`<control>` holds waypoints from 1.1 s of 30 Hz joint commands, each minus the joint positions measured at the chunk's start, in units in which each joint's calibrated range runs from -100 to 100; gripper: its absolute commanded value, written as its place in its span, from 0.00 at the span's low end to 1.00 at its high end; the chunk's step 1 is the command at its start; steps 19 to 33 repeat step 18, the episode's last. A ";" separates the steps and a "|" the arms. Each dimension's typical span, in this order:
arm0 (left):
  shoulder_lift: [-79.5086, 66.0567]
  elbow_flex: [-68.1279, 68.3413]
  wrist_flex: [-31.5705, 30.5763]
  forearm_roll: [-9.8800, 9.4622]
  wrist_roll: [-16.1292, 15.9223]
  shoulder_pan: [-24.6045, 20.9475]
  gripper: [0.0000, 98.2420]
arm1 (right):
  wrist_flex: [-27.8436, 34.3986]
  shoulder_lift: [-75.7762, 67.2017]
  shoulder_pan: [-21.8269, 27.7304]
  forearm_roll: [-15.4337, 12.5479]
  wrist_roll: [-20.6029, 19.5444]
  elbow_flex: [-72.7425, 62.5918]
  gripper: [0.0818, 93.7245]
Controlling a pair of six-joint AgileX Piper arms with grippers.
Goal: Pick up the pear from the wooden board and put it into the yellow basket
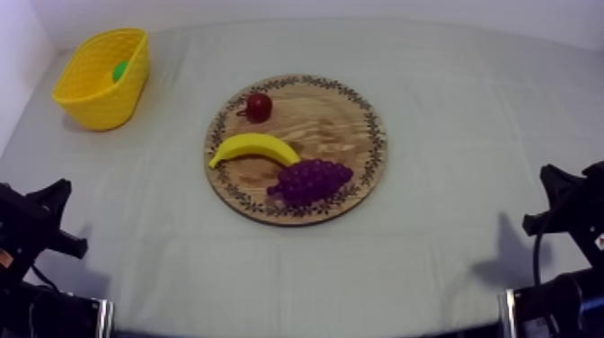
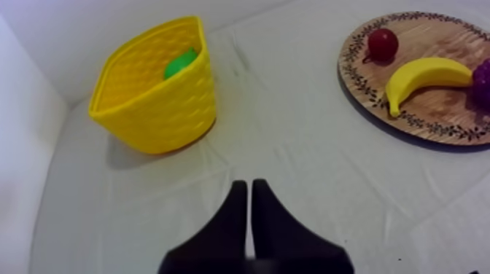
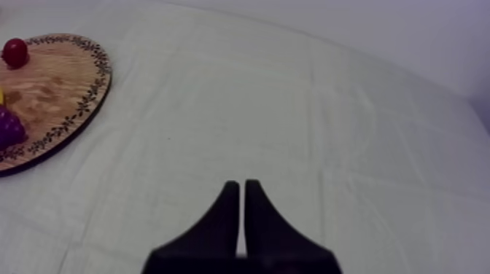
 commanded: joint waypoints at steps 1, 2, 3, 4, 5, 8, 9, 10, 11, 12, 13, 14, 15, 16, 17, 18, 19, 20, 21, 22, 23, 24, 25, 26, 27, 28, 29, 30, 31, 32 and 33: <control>-0.37 -0.01 0.04 -0.05 1.39 0.09 0.00 | 0.01 -0.02 -0.01 -0.01 0.02 0.00 0.00; -0.50 0.03 -0.01 -0.09 2.43 0.12 0.00 | 0.01 -0.02 -0.01 -0.01 0.02 0.00 0.00; -0.59 0.19 -0.44 -0.15 4.03 0.14 0.00 | 0.01 -0.02 -0.01 -0.01 0.01 0.00 0.00; -0.65 0.53 -1.46 -0.24 6.17 0.15 0.00 | 0.01 -0.02 -0.01 -0.01 0.00 0.00 0.00; -0.69 1.01 -2.88 -0.34 8.61 0.16 0.00 | 0.01 -0.02 -0.01 -0.01 -0.01 0.00 0.00; -0.76 1.89 -5.75 -0.52 15.73 0.17 0.00 | 0.01 -0.02 -0.01 -0.01 -0.02 0.00 0.00; -0.77 2.02 -6.20 -0.55 17.59 0.18 0.00 | 0.01 -0.02 -0.01 -0.01 -0.02 0.00 0.00; -0.77 2.12 -6.52 -0.57 19.05 0.18 0.00 | 0.01 -0.02 -0.01 -0.01 -0.02 0.00 0.00; -0.78 2.19 -6.74 -0.58 20.10 0.18 0.00 | 0.01 -0.02 -0.01 -0.01 -0.02 0.00 0.00; -0.78 2.23 -6.89 -0.59 20.73 0.18 0.00 | 0.01 -0.02 -0.01 -0.01 -0.02 0.00 0.00; -0.79 2.27 -7.00 -0.60 21.04 0.18 0.00 | 0.01 -0.02 -0.01 -0.01 -0.02 0.00 0.00; -0.79 2.29 -7.08 -0.61 21.13 0.18 0.00 | 0.01 -0.02 -0.01 -0.01 -0.02 0.00 0.00; -0.79 2.31 -7.13 -0.61 21.07 0.18 0.00 | 0.01 -0.02 -0.01 -0.01 0.01 0.00 0.00; -0.79 2.32 -7.17 -0.61 20.93 0.18 0.00 | 0.01 -0.02 -0.01 -0.01 0.03 0.00 0.00; -0.79 2.32 -7.19 -0.61 20.74 0.18 0.00 | 0.01 -0.02 -0.01 -0.01 0.01 0.00 0.00; -0.79 2.33 -7.21 -0.61 20.57 0.18 0.00 | 0.01 -0.02 -0.01 -0.01 -0.01 0.00 0.00; -0.79 2.33 -7.21 -0.61 20.57 0.18 0.00 | 0.01 -0.02 -0.01 -0.01 -0.01 0.00 0.00; -0.79 2.33 -7.21 -0.61 20.57 0.18 0.00 | 0.01 -0.02 -0.01 -0.01 -0.01 0.00 0.00; -0.79 2.33 -7.21 -0.61 20.57 0.18 0.00 | 0.01 -0.02 -0.01 -0.01 -0.01 0.00 0.00; -0.79 2.33 -7.21 -0.61 20.57 0.18 0.00 | 0.01 -0.02 -0.01 -0.01 -0.01 0.00 0.00; -0.79 2.33 -7.21 -0.61 20.57 0.18 0.00 | 0.01 -0.02 -0.01 -0.01 -0.01 0.00 0.00; -0.79 2.33 -7.21 -0.61 20.57 0.18 0.00 | 0.01 -0.02 -0.01 -0.01 -0.01 0.00 0.00; -0.79 2.33 -7.21 -0.61 20.57 0.18 0.00 | 0.01 -0.02 -0.01 -0.01 -0.01 0.00 0.00; -0.79 2.33 -7.21 -0.61 20.57 0.18 0.00 | 0.01 -0.02 -0.01 -0.01 -0.01 0.00 0.00; -0.79 2.33 -7.21 -0.61 20.57 0.18 0.00 | 0.01 -0.02 -0.01 -0.01 -0.01 0.00 0.00; -0.79 2.33 -7.21 -0.61 20.57 0.18 0.00 | 0.01 -0.02 -0.01 -0.01 -0.01 0.00 0.00; -0.79 2.33 -7.21 -0.61 20.57 0.18 0.00 | 0.01 -0.02 -0.01 -0.01 -0.01 0.00 0.00; -0.79 2.33 -7.21 -0.61 20.57 0.18 0.00 | 0.01 -0.02 -0.01 -0.01 -0.01 0.00 0.00; -0.79 2.33 -7.21 -0.61 20.57 0.18 0.00 | 0.01 -0.02 -0.01 -0.01 -0.01 0.00 0.00; -0.79 2.33 -7.21 -0.61 20.57 0.18 0.00 | 0.01 -0.02 -0.01 -0.01 -0.01 0.00 0.00; -0.79 2.33 -7.21 -0.61 20.57 0.18 0.00 | 0.01 -0.02 -0.01 -0.01 -0.01 0.00 0.00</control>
